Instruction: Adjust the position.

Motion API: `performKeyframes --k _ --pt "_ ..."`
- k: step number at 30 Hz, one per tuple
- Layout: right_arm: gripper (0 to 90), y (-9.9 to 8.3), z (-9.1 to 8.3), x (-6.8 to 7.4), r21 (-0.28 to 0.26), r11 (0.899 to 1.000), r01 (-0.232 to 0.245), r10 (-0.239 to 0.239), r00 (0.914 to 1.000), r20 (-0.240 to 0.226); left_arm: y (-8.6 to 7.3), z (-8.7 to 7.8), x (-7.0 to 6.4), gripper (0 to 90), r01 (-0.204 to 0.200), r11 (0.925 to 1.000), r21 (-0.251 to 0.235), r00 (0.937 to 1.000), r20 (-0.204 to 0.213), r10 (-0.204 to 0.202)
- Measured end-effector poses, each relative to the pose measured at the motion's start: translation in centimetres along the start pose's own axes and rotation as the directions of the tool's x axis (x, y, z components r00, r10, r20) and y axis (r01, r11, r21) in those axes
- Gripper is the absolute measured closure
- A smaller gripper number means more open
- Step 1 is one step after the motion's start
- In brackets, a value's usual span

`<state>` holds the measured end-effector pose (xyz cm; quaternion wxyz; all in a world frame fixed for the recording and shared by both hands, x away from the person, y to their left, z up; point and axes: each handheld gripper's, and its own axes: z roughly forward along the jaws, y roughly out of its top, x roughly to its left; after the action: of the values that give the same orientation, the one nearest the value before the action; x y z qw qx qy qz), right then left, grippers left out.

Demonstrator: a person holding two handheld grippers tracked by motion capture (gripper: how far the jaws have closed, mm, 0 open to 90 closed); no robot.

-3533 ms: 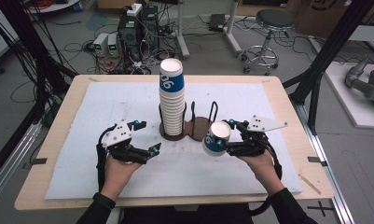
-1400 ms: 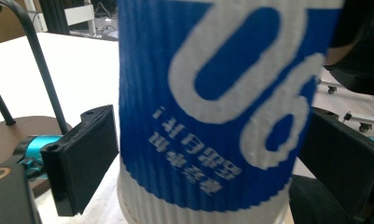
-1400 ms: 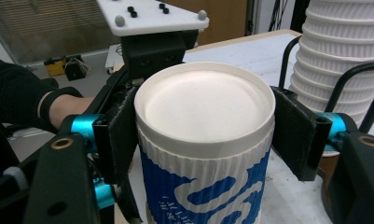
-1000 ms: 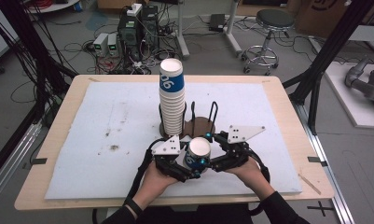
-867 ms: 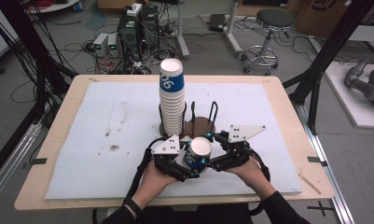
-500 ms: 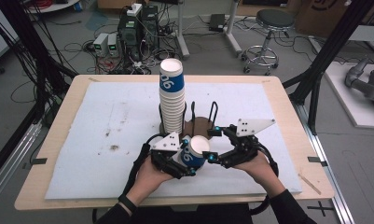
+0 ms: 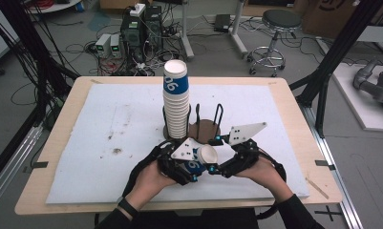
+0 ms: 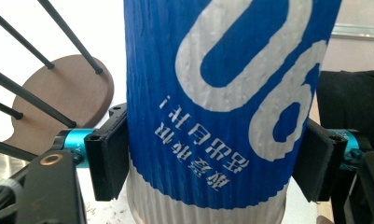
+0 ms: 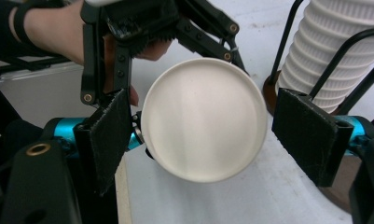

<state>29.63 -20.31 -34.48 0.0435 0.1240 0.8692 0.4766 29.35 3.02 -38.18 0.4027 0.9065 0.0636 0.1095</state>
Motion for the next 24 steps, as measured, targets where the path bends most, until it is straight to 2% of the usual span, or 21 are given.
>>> performKeyframes --k 3,5,10,11,12,13,14,15,16,17,18,19,20,21,22,23,24 --pt "20.9 -0.2 0.6 0.1 0.021 1.000 0.004 -0.004 1.0000 0.007 0.2 0.0 -0.2 24.7 -0.004 1.0000 0.003 1.0000 0.003 0.004" --pt "27.0 -0.3 1.0 0.1 0.029 0.999 0.017 -0.017 0.9999 -0.004 0.3 0.0 -0.3 24.6 -0.002 1.0000 -0.002 1.0000 -0.005 0.002" --pt "29.9 -0.5 0.7 -0.1 0.007 1.000 0.013 -0.013 0.9997 -0.019 0.1 -0.2 -0.3 20.9 -0.010 0.9993 -0.035 0.9997 -0.025 0.009" --pt "30.0 -0.6 0.6 -0.2 -0.016 1.000 0.004 -0.005 0.9997 -0.025 0.0 -0.4 -0.1 18.9 -0.009 0.9970 -0.077 0.9997 -0.022 0.007" --pt "30.0 -0.6 0.6 -0.2 -0.016 1.000 0.004 -0.005 0.9997 -0.025 0.0 -0.4 -0.1 17.3 -0.009 0.9970 -0.077 0.9997 -0.022 0.007" --pt "30.0 -0.7 0.1 -0.5 -0.055 0.998 -0.013 0.011 0.9996 -0.026 -0.4 -0.7 0.2 14.1 0.011 0.9890 -0.148 0.9998 -0.013 -0.013" --pt "30.0 -0.7 0.1 -0.5 -0.055 0.998 -0.013 0.011 0.9996 -0.026 -0.4 -0.7 0.2 12.1 0.011 0.9890 -0.148 0.9998 -0.013 -0.013" --pt "30.0 -0.8 -0.4 -0.9 -0.085 0.996 -0.032 0.029 0.9990 -0.033 -0.9 -1.0 0.5 10.5 0.038 0.9729 -0.228 0.9992 -0.006 -0.040" --pt "30.0 -0.8 -0.4 -0.9 -0.085 0.996 -0.032 0.029 0.9990 -0.033 -0.9 -1.0 0.5 9.4 0.038 0.9729 -0.228 0.9992 -0.006 -0.040" --pt "30.0 -1.0 -0.9 -1.2 -0.132 0.990 -0.042 0.038 0.9986 -0.038 -1.5 -1.3 0.9 7.2 0.076 0.9469 -0.312 0.9970 0.010 -0.077" --pt "30.0 -1.0 -0.9 -1.2 -0.132 0.990 -0.042 0.038 0.9986 -0.038 -1.5 -1.3 0.9 6.3 0.076 0.9469 -0.312 0.9970 0.010 -0.077" --pt "30.0 -1.2 -1.4 -1.5 -0.169 0.983 -0.068 0.060 0.9967 -0.056 -2.1 -1.6 1.3 6.3 0.125 0.9083 -0.399 0.9921 0.050 -0.115" --pt "30.0 -1.2 -1.4 -1.5 -0.169 0.983 -0.068 0.060 0.9967 -0.056 -2.1 -1.6 1.3 6.3 0.125 0.9083 -0.399 0.9921 0.050 -0.115" --pt "30.0 -1.4 -1.7 -1.7 -0.204 0.974 -0.100 0.085 0.9930 -0.082 -2.7 -1.6 1.6 6.3 0.181 0.8647 -0.468 0.9833 0.100 -0.152" --pt "30.0 -1.4 -1.7 -1.7 -0.204 0.974 -0.100 0.085 0.9930 -0.082 -2.7 -1.6 1.6 6.3 0.181 0.8647 -0.468 0.9833 0.100 -0.152" --pt "30.0 -1.5 -1.8 -1.7 -0.225 0.968 -0.114 0.095 0.9911 -0.094 -2.9 -1.5 1.9 6.3 0.223 0.8381 -0.498 0.9742 0.143 -0.175" --pt "30.0 -1.5 -1.8 -1.7 -0.225 0.968 -0.114 0.095 0.9911 -0.094 -2.9 -1.5 1.9 6.3 0.223 0.8381 -0.498 0.9742 0.143 -0.175"
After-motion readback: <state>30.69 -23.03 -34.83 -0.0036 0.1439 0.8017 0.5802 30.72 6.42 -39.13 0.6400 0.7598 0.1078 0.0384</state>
